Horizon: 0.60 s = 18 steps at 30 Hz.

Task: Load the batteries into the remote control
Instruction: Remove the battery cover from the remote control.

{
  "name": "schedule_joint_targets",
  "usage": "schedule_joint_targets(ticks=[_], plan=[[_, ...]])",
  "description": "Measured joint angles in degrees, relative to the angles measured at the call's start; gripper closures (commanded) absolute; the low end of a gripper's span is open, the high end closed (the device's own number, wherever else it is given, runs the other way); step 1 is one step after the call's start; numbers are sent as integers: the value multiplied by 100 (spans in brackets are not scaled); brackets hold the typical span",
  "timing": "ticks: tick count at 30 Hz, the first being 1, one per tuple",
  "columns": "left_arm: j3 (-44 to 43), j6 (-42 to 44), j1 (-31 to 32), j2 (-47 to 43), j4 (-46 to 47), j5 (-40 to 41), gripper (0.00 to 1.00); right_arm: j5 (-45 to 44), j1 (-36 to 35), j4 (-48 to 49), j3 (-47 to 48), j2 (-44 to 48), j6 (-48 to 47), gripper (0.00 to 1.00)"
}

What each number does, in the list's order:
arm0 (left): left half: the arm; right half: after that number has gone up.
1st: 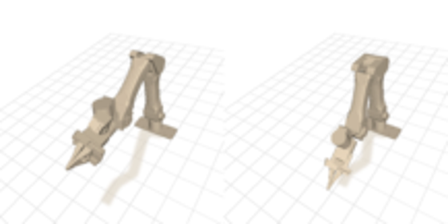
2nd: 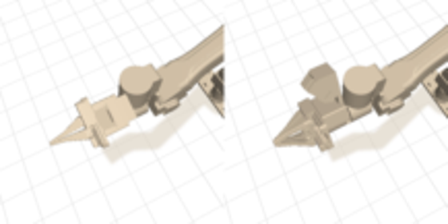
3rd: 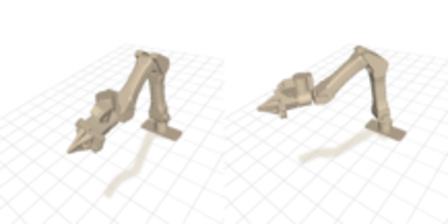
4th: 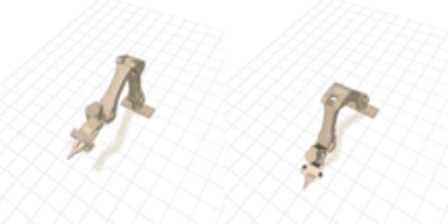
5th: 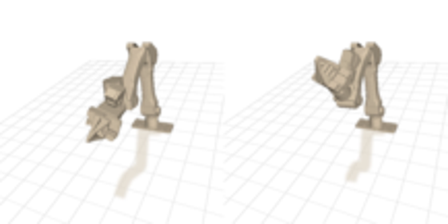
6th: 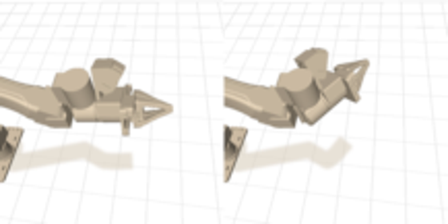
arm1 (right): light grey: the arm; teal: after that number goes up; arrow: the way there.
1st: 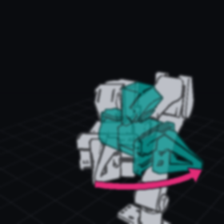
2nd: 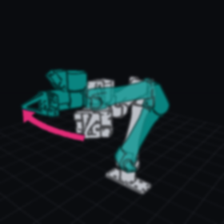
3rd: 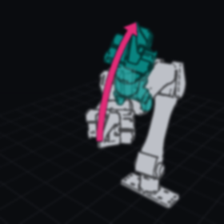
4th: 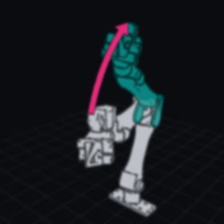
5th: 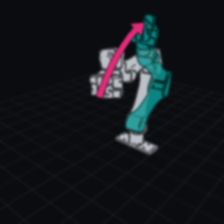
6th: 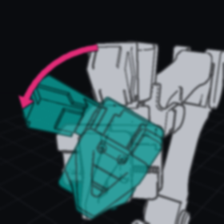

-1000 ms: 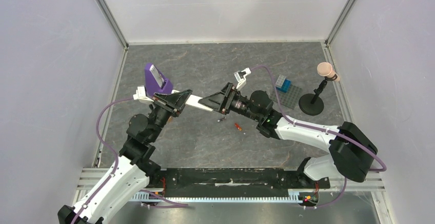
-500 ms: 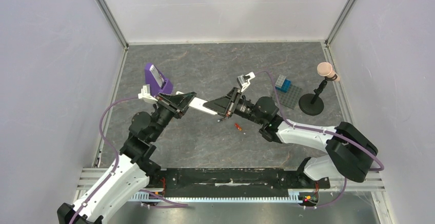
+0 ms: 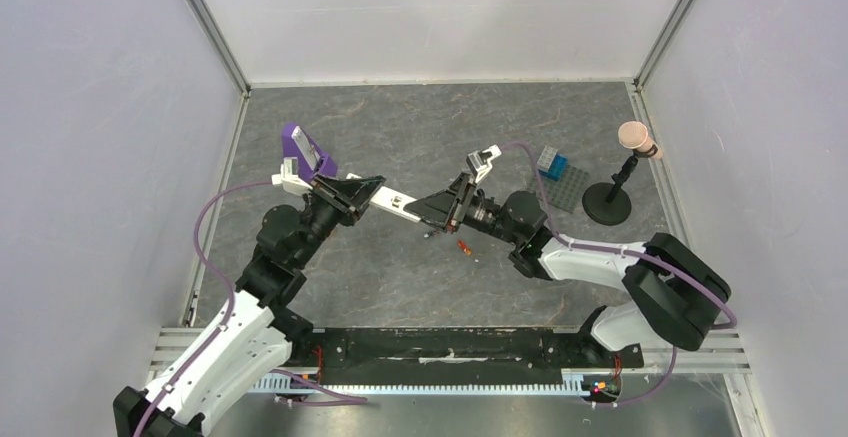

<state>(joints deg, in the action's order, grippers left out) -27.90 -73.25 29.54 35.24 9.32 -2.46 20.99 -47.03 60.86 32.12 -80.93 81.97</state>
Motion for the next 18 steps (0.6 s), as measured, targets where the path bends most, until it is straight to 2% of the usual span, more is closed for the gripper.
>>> schedule_joint_targets(ticks=[4, 9, 18], plan=[[0, 229, -96, 195, 87, 162, 98, -11, 42, -581, 297, -201, -57, 48], [-20, 570, -98, 498, 160, 236, 98, -28, 63, -962, 479, -385, -74, 52], [-33, 1191, -92, 826, 221, 240, 98, 68, 232, -1305, 476, -518, -85, 50]])
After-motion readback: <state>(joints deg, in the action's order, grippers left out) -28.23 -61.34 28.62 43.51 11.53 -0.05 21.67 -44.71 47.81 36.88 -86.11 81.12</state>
